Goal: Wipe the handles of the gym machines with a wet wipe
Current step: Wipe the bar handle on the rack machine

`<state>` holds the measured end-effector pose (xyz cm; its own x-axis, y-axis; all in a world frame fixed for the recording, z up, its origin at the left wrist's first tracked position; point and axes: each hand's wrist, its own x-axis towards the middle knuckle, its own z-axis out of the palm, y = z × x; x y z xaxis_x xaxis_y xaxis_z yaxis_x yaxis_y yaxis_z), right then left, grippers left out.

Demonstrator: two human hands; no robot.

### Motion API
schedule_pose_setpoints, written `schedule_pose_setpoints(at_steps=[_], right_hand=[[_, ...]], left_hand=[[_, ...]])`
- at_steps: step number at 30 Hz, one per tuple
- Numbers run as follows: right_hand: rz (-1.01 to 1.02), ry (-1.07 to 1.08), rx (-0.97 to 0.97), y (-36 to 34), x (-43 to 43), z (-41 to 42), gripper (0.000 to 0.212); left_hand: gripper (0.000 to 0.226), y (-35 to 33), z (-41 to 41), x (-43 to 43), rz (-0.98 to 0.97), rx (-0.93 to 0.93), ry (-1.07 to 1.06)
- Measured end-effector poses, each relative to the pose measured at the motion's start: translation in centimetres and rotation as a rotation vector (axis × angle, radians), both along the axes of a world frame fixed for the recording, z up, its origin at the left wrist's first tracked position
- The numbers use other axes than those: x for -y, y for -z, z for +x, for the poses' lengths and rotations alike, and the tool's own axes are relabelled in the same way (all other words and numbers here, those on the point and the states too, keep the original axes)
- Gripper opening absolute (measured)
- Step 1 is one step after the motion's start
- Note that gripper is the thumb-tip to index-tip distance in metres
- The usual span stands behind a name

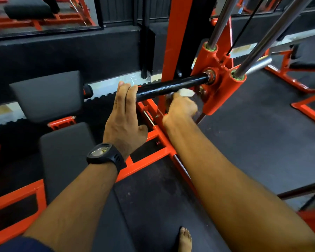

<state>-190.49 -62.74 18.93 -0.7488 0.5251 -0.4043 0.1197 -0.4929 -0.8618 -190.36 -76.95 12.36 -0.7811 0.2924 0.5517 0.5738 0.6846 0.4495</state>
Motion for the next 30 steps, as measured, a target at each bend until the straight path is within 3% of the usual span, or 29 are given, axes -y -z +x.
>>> schedule_pose_setpoints(at_steps=[3, 6, 10, 18, 21, 23, 26, 28, 30], right_hand=[[-0.062, -0.039, -0.006, 0.0, 0.7, 0.1, 0.032], [-0.09, 0.083, 0.026, 0.2, 1.9, 0.0, 0.029], [0.023, 0.234, 0.043, 1.3, 3.3, -0.1, 0.013], [0.015, 0.261, -0.052, 2.4, 3.3, -0.4, 0.006], [0.331, 0.217, -0.144, 3.0, 4.9, 0.7, 0.006], [0.699, 0.182, -0.247, 3.6, 5.3, 1.3, 0.009], [1.2, 0.062, -0.394, 4.6, 4.2, 1.2, 0.019], [1.425, -0.079, -0.511, 5.0, 3.4, 1.4, 0.027], [1.558, -0.167, -0.581, 4.8, 2.3, 1.1, 0.034]], left_hand=[[0.095, 0.1, -0.2, 0.1, 0.0, -0.016, -0.005], [0.095, 0.1, -0.3, 0.4, -0.005, -0.003, 0.011], [0.094, 0.2, -0.3, 0.2, 0.001, -0.011, 0.018], [0.093, 0.0, -0.3, 0.4, -0.021, -0.012, 0.019], [0.09, 0.1, -0.3, 0.2, -0.089, -0.05, -0.019], [0.089, 0.2, -0.3, 0.2, -0.178, -0.089, -0.05], [0.091, 0.3, -0.6, 0.2, -0.118, -0.055, -0.044], [0.086, 0.3, -0.5, 0.2, -0.21, -0.065, -0.056], [0.088, 0.4, -0.5, 0.1, -0.173, -0.063, -0.054]])
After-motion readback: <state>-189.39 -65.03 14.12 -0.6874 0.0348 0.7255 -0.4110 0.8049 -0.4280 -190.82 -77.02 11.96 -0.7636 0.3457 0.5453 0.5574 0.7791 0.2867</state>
